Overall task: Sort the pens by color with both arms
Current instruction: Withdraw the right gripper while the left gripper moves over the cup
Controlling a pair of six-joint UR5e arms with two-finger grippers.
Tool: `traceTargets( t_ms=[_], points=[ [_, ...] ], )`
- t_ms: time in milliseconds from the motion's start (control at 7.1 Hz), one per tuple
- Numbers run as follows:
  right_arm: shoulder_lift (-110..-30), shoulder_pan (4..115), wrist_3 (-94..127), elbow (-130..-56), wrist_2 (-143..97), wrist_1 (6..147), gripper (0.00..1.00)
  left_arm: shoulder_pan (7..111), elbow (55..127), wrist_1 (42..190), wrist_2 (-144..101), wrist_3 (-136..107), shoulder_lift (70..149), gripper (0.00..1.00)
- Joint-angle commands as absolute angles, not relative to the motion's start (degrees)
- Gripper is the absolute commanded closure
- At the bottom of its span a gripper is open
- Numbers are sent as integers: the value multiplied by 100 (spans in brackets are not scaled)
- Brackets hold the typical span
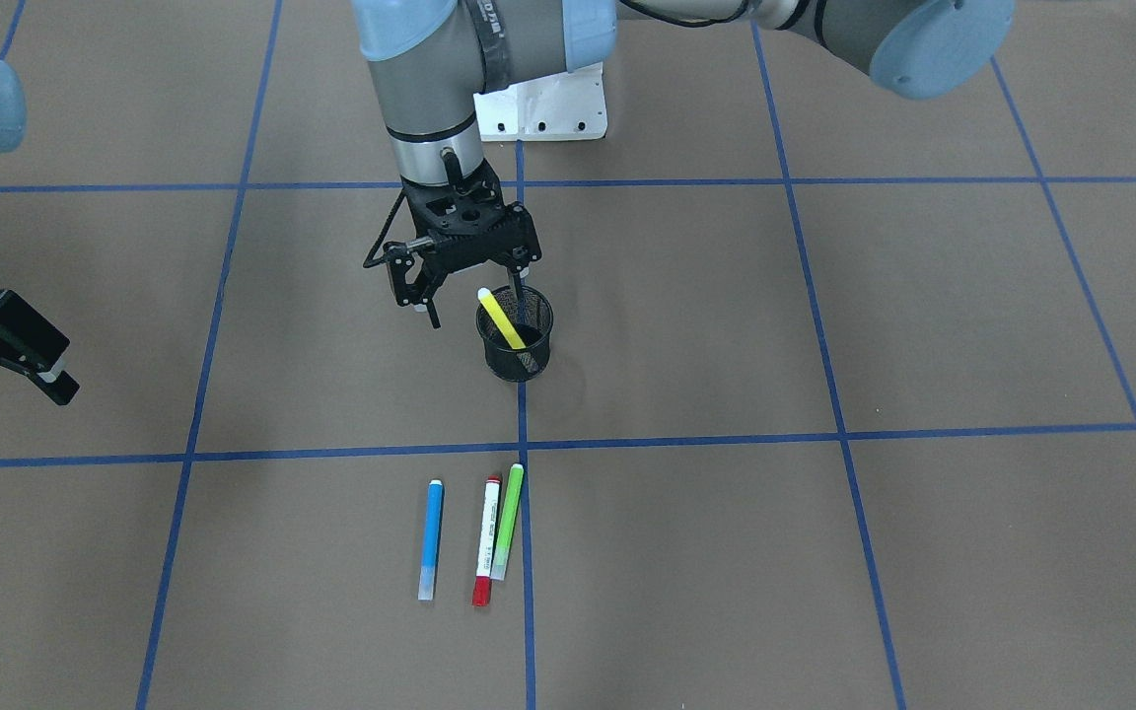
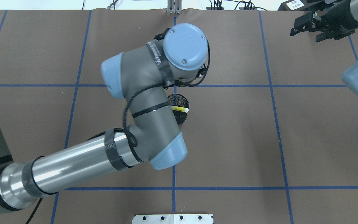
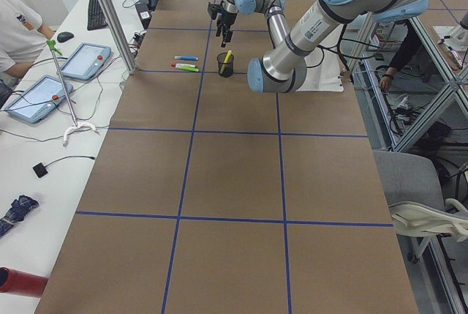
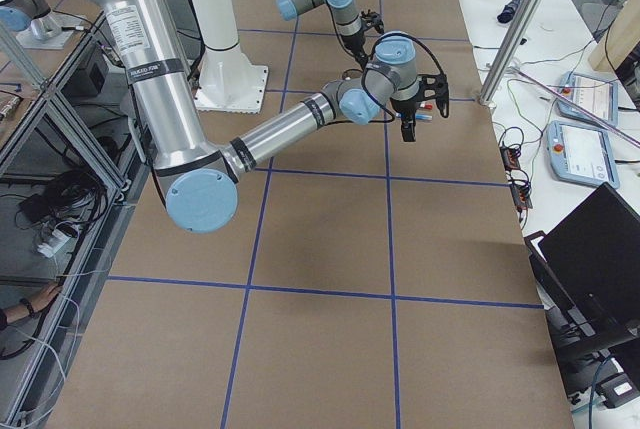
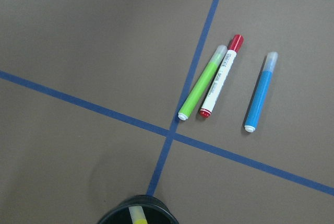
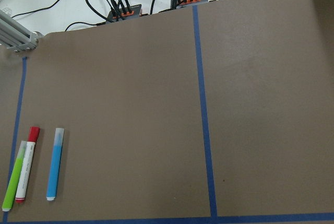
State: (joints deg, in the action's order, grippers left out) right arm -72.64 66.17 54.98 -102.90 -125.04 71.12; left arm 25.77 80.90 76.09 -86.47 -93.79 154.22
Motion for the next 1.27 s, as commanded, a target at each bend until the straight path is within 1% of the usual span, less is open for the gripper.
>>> traceTargets(
  t_ms=[0,141,282,423,564,705,987,1128],
  points=[
    [-7277,6609,5502,-10292,-12481,7110,2,2313,7955,7146,-8272,-9921,15530,1],
    [-7277,6609,5502,-10283,-12480,7110,2,2268,7806,7146,-8262,-10001,15530,2],
    [-7277,6609,5502,-10301,-12480,7110,2,2215,7700,7146,-8244,-10124,15539,7],
    [-7277,6609,5511,-10301,-12480,7102,2,2206,7699,7146,-8244,-10125,15565,13],
    [-7286,6609,5511,-10301,-12480,7102,2,2206,7699,7146,-8244,-10125,15548,22],
    [-7286,6618,5511,-10301,-12480,7110,2,2206,7699,7154,-8253,-10125,15539,27],
    [-7286,6609,5511,-10301,-12472,7102,2,2145,7691,7146,-8262,-10125,15504,34],
    [-7286,6609,5546,-10309,-12472,7110,2,2136,7690,7146,-8270,-10134,15504,43]
  ],
)
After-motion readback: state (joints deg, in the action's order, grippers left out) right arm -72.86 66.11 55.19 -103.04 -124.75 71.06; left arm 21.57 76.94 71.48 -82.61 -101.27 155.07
